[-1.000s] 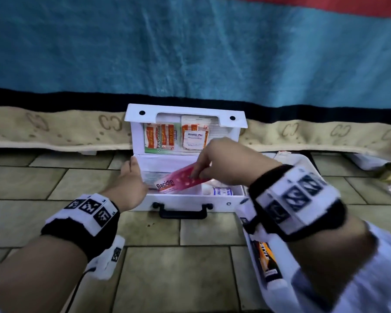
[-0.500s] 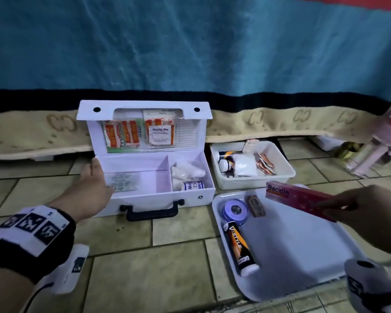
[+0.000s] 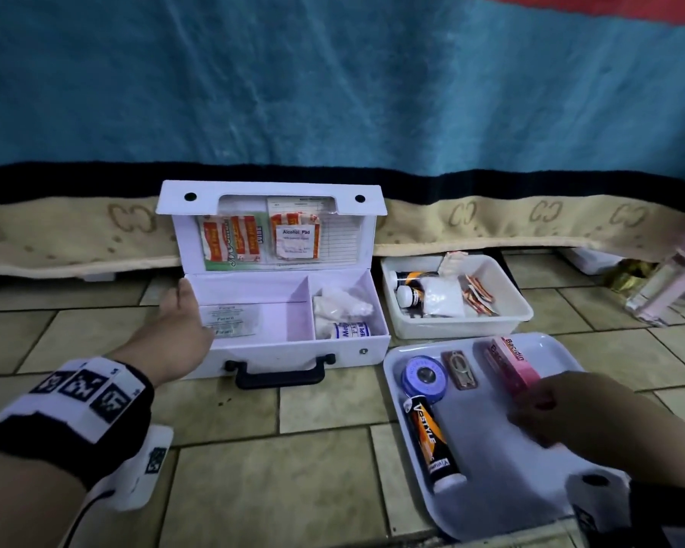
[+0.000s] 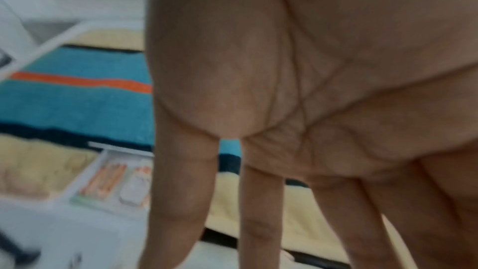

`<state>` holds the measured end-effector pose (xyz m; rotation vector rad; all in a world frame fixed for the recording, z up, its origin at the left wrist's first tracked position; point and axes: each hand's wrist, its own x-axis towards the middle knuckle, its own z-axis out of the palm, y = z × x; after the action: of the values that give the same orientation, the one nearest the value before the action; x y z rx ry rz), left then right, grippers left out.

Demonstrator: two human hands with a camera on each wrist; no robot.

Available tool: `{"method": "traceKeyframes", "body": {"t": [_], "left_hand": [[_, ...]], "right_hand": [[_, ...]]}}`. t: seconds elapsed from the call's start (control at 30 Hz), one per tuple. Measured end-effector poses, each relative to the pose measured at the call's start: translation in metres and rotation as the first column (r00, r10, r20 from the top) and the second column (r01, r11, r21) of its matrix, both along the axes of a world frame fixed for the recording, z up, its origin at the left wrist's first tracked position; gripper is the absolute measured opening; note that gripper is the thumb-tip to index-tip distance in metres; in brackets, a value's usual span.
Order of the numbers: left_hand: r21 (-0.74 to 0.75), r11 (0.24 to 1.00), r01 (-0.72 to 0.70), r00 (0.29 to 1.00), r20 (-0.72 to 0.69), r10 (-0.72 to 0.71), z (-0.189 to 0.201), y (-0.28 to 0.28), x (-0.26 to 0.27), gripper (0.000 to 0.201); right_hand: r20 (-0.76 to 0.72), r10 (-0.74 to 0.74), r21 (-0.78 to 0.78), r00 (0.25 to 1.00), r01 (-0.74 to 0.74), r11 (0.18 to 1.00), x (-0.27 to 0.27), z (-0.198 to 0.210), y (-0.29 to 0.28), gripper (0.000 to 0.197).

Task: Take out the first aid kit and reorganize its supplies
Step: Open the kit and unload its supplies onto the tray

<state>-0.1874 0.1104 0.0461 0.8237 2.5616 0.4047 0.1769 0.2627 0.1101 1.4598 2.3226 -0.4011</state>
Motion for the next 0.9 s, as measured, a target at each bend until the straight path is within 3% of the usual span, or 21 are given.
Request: {"method": "traceKeyframes", "body": {"t": [0.1, 0.2, 0.4, 0.43, 0.5, 0.57, 0.6, 0.7, 0.83, 0.9], "left_hand": [[-0.013, 1.000, -0.001, 1.000, 0.005, 0.001, 0.002, -0.001, 0.001, 0.075], [-0.015, 1.000, 0.008, 1.000, 0.007, -0.007, 0.006, -0.001, 0.004, 0.075], [-0.014, 1.000, 0.015, 0.999, 0.028, -0.015, 0.011, -0.003, 0.007, 0.077], [-0.002, 1.000, 0.016, 0.999, 0.035, -0.015, 0.011, -0.003, 0.008, 0.078], [0.023, 1.000, 0.010, 0.999, 0.050, -0.011, 0.012, -0.004, 0.009, 0.079], [0.037, 0.999, 0.000, 0.998, 0.061, -0.002, 0.011, -0.005, 0.009, 0.081], [0.038, 0.999, -0.006, 0.998, 0.067, 0.003, 0.011, -0.006, 0.008, 0.082], [0.030, 0.999, -0.013, 0.997, 0.080, 0.011, 0.010, -0.006, 0.007, 0.085], [0.011, 1.000, 0.000, 0.998, 0.059, -0.001, 0.011, -0.004, 0.008, 0.083], [0.001, 1.000, 0.008, 0.998, 0.056, -0.008, 0.010, -0.004, 0.007, 0.080]], "right_hand": [[-0.111, 0.104, 0.053, 0.988, -0.099, 0.994, -0.045, 0.034, -0.013, 0.030], [-0.247, 0.291, 0.084, 0.924, -0.279, 0.957, -0.104, 0.047, -0.025, 0.036], [-0.134, 0.688, 0.006, 0.714, -0.693, 0.721, -0.227, 0.012, -0.046, 0.045], [-0.100, 0.703, -0.020, 0.704, -0.708, 0.706, -0.240, 0.001, -0.047, 0.048], [-0.049, 0.707, -0.089, 0.705, -0.709, 0.700, -0.258, -0.021, -0.048, 0.076], [-0.102, 0.689, -0.101, 0.718, -0.696, 0.711, -0.266, -0.042, -0.045, 0.109], [-0.122, 0.680, -0.105, 0.723, -0.691, 0.715, -0.268, -0.049, -0.043, 0.117], [-0.076, 0.643, -0.137, 0.762, -0.647, 0.750, -0.270, -0.059, -0.037, 0.120], [-0.126, 0.652, -0.087, 0.748, -0.663, 0.744, -0.271, -0.062, -0.036, 0.131], [-0.173, 0.659, -0.048, 0.732, -0.674, 0.737, -0.262, -0.051, -0.038, 0.102]]}}
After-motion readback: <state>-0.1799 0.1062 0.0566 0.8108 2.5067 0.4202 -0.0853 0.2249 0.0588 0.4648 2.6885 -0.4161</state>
